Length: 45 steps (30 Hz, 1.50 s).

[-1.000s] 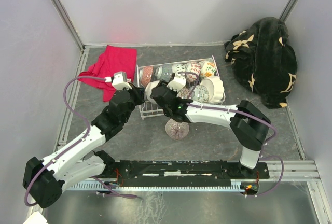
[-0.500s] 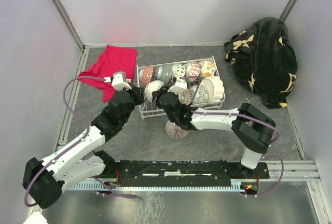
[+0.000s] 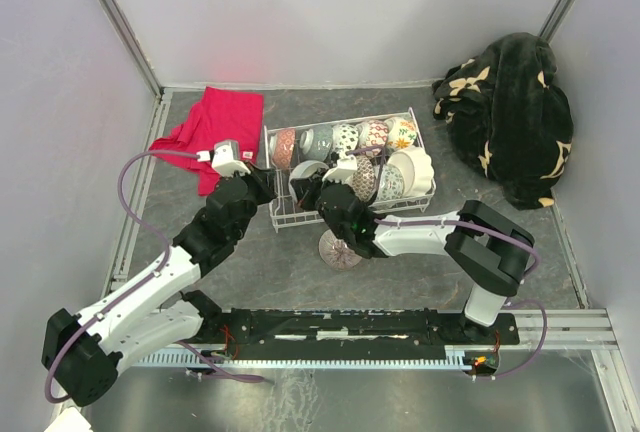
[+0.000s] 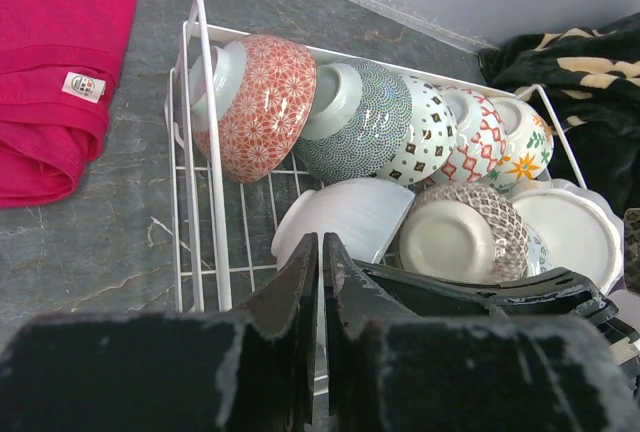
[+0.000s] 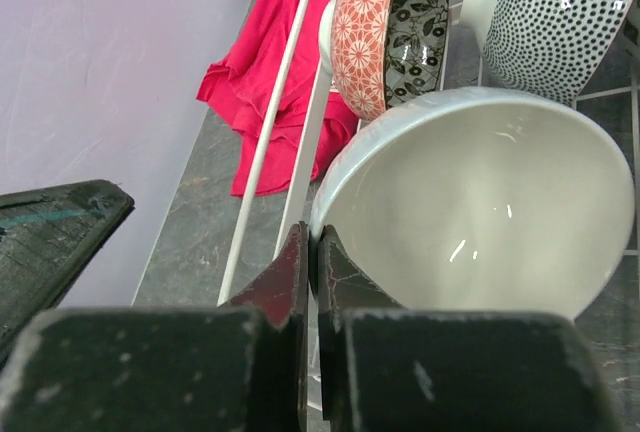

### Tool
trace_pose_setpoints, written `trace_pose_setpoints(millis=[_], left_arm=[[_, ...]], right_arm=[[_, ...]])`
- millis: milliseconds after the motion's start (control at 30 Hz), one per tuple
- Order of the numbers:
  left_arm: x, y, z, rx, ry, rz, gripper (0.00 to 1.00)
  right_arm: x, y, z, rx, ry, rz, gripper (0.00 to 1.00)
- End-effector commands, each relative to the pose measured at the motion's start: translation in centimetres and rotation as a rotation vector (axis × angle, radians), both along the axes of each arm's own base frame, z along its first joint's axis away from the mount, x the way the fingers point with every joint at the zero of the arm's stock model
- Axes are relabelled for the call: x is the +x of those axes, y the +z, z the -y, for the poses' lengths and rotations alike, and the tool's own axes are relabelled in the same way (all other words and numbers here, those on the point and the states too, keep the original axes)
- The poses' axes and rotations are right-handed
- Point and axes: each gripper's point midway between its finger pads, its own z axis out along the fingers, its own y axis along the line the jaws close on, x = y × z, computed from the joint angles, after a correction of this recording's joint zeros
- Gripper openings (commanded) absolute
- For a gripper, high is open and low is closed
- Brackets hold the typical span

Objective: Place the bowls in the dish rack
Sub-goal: Pick up the bowl from the dish rack.

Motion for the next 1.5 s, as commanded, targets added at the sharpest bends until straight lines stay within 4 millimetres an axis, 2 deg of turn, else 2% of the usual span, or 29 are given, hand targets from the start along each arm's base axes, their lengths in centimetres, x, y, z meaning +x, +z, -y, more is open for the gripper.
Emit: trace_pose_setpoints(millis=[0, 467, 900, 1000, 1133, 1200, 1300, 1467], left_arm=[[0.2, 1.3, -0.7, -0.009, 0.031, 0.046, 0.11], [0.2, 1.2, -0.8, -0.005, 0.035, 0.044, 0.1], [0.3, 1.2, -0.7, -0.003, 0.035, 0.044, 0.1], [0.3, 1.2, -0.7, -0.003, 0.035, 0.044, 0.1], [0.4, 1.0, -0.7, 0.001, 0.036, 0.04, 0.1], [0.4, 1.1, -0.7, 0.001, 0.038, 0.042, 0.1], [0.4, 1.0, -0.7, 0.001, 0.038, 0.041, 0.1], [0.2, 1.5, -0.9, -0.008, 0.039, 0.052, 0.1]], right_arm=[[0.0, 6.1, 0.2, 0.113, 0.028, 0.128, 0.01], [-1.0, 8.2, -0.7, 0.196, 0.178, 0.138, 0.01], [-1.1, 6.4, -0.3, 0.26, 0.299, 0.039, 0.01], [-1.1, 6.7, -1.4, 0.248, 0.37, 0.025, 0.01], [-1.2, 5.9, -3.2, 0.16, 0.439, -0.035, 0.01], [-1.5, 6.0, -3.4, 0.166, 0.458, -0.025, 0.01], [-2.1, 7.1, -3.3, 0.17, 0.495, 0.021, 0.01], [-4.4, 11.1, -3.0, 0.156, 0.597, 0.129, 0.01]])
